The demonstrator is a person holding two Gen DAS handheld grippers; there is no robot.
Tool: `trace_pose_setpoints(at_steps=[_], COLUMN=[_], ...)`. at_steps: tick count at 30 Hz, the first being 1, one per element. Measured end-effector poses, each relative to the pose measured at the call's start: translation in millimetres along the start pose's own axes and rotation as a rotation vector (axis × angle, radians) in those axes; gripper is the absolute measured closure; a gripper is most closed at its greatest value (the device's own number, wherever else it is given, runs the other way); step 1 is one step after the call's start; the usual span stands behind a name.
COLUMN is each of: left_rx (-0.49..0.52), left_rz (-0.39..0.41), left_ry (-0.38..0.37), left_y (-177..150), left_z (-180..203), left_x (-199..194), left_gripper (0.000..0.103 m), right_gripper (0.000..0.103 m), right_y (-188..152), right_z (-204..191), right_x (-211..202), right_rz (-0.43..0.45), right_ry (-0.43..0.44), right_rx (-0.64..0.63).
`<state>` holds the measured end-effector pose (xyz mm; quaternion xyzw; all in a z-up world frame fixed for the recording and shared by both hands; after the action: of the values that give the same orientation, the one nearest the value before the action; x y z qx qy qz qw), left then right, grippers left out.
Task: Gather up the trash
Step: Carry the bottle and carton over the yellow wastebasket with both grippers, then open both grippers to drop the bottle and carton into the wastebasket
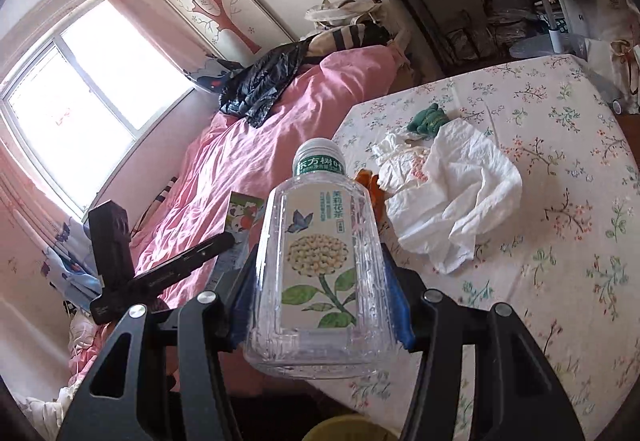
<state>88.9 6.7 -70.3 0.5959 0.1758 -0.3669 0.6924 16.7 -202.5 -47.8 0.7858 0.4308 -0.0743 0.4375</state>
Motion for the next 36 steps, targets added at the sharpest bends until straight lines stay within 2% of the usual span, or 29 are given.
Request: trace_pose_setpoints(at_steps=[4,9,16,19,21,23,25,28,30,35,36], left_rx=[-0.016,0.025,0.061,0.073,0.078,0.078,0.086,0.12,0.153,0.271,0.299], left_rz=[-0.001,0.002,-0.026,-0.037,-0.045,-0.06,-0.085,-0.128,-0.171,-0.378,-0.396], left_ry=[-0.012,-0.026,-0.041,-0.043,-0.044,-0.048,-0.052,-0.054,-0.053,-0.068,-0.053], left_y=[-21,-50,-90,-104,-113,-123,-135,-155,-172,-233,-241], left_z=[3,20,37,42,44,47,50,58,66,86,89], left_x=[-18,-40,-57,-62,-66,-68,-68,-68,-66,-52,-50], left_gripper=[0.065,0.065,0.065,0.065,0.065,0.065,0.065,0.065,0.065,0.064,0.064], right_gripper=[0.049,0.049,0.049,0.048,0.046,0.037,0.033,0.031,0.029,0.015,0.013], right_y=[-58,-138,-207,-231,-235,-224,-209,-175,-155,-105,-97], right_z=[-16,-32,-51,-43,-34,-24,-17,-7,-7,-26,-30], right_x=[-13,-16,11,27,32,31,22,3,-10,-40,-45], right_rz=[-0.055,-0.188,-0.368,-0.448,-0.461,-0.426,-0.359,-0.215,-0.122,0.079,0.103], right_ry=[-0.007,-0.045,-0.108,-0.167,-0.209,-0.235,-0.238,-0.214,-0.215,-0.25,-0.257], right_rx=[-0.025,-0.076,-0.206,-0.256,-0.264,-0.235,-0.184,-0.086,-0.069,-0.121,-0.141])
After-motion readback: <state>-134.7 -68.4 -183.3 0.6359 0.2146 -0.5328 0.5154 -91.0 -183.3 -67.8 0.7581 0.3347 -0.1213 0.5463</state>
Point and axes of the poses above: each gripper's, at about its wrist camera, not at the fingertips, and x roughly the way its jaws point, z to its right, y to its top, the point moved 9 cm from there along x, roughly the way its jaws point
